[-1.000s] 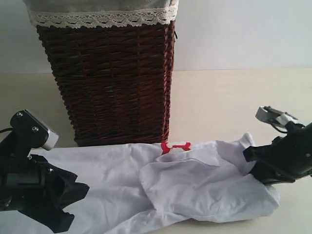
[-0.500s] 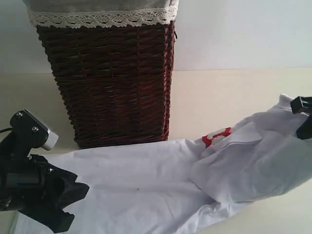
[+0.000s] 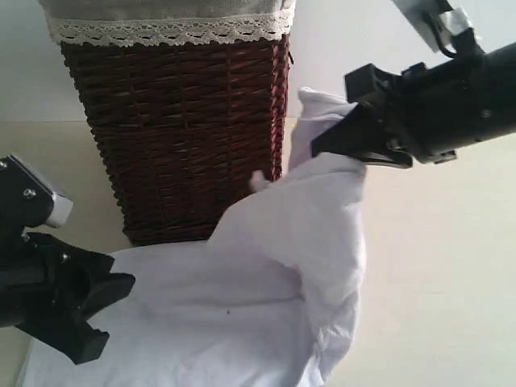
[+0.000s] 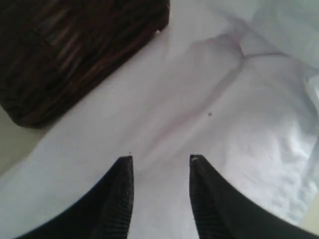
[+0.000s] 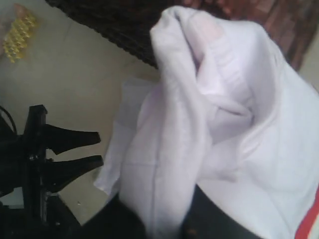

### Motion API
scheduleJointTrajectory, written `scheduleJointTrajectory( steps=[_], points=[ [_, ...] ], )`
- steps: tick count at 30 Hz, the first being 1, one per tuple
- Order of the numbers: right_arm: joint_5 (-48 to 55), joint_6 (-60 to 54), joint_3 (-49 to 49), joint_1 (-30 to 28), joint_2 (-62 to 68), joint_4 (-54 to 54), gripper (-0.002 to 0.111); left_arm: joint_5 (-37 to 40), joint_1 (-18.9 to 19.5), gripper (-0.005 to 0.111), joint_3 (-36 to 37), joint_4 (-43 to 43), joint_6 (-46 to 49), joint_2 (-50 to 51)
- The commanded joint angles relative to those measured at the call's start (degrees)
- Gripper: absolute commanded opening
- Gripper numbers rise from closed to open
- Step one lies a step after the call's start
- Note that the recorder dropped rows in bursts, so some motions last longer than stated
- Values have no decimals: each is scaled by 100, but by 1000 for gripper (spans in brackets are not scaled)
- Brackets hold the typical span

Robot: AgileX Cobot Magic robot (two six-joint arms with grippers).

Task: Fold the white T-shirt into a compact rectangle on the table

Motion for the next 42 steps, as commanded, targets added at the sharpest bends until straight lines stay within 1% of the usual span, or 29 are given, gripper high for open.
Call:
scheduleJointTrajectory(
  steps=[1,3,6,8,11,13,14,16,17,18,19,20,21,22,23,24,25,26,27,28,29,30,31,32,33,36,38,40,42],
  points=[
    [-658,-340,-60,757,205,716,0,712,-26,38,49,-3,91,-567],
    [-809,-621,-60,1121,427,990,0,1119,-26,38,147,-3,154,-861],
    [-1400,-766,-73,1613,781,1454,0,1356,-26,38,406,-3,425,-1229],
    [-1427,-1206,-172,1975,1034,1916,0,1509,-26,38,559,-3,629,-1454],
    [-1440,-1653,-509,2534,1462,2653,0,1871,-26,38,645,-3,627,-1742],
    [-1611,-1964,-783,2879,1753,3039,4,1976,-26,38,645,-3,627,-1919],
    [-1684,-2122,-951,3046,1881,3160,9,1978,-26,38,655,-3,627,-2003],
    [-1718,-2252,-1260,3283,2082,3190,22,1978,-26,38,699,-3,627,-2139],
    [-1646,-2225,-1399,3356,2163,3190,32,1978,-26,38,752,-3,627,-2193],
    [-1449,-2225,-1593,3431,2214,3126,53,1978,-26,38,843,-3,643,-2291],
    [-1448,-2212,-1638,3430,2214,3009,61,1994,-26,38,877,-3,715,-2320],
    [-1564,-1894,-1676,3418,2160,2533,66,2060,-26,38,891,-3,742,-2391],
    [-1713,-1694,-1676,3394,2131,2251,65,2079,-26,38,891,-3,742,-2434],
    [-1978,-985,-1676,3346,2026,1398,62,2106,-26,38,891,-3,742,-2499],
    [-2035,-649,-1676,3313,1973,953,61,2106,-26,38,891,-3,742,-2521],
    [-2157,115,-1676,3258,1864,79,58,2086,-26,38,891,-3,742,-2524],
    [-2157,465,-1676,3216,1824,-302,57,2049,-26,38,891,-3,742,-2524],
    [-2127,1376,-1676,3188,1739,-1477,56,1926,-26,38,891,-151,742,-2524],
    [-1983,2388,-1676,3188,1690,-2854,55,1674,-26,37,891,-192,742,-2513],
    [-1820,3163,-1676,3188,1692,-3653,55,1411,-26,37,891,-192,742,-2460],
    [-1437,4046,-1676,3188,1692,-4790,55,1053,-26,37,891,-166,742,-2300],
    [-1113,4484,-1651,3188,1692,-5542,53,854,-26,37,849,-150,731,-2163],
    [-812,4624,-1583,3188,1692,-5953,50,766,-26,32,745,-172,583,-1812],
    [-648,4587,-1518,3188,1692,-6145,45,743,-26,28,632,-172,395,-1520],
    [-532,4447,-1404,3188,1705,-6197,35,653,-26,19,447,-172,139,-1067],
    [-595,4353,-1185,3188,1828,-6166,18,488,-26,6,217,-172,16,-162],
    [-698,4314,-1095,3188,1979,-6166,10,425,-26,0,122,-172,-72,504],
    [-774,4300,-1083,3188,2152,-6143,4,452,-26,0,31,-172,-200,1072],
    [-882,4257,-1083,3188,2356,-6143,0,749,-26,0,-72,-218,-342,1623]
  ],
)
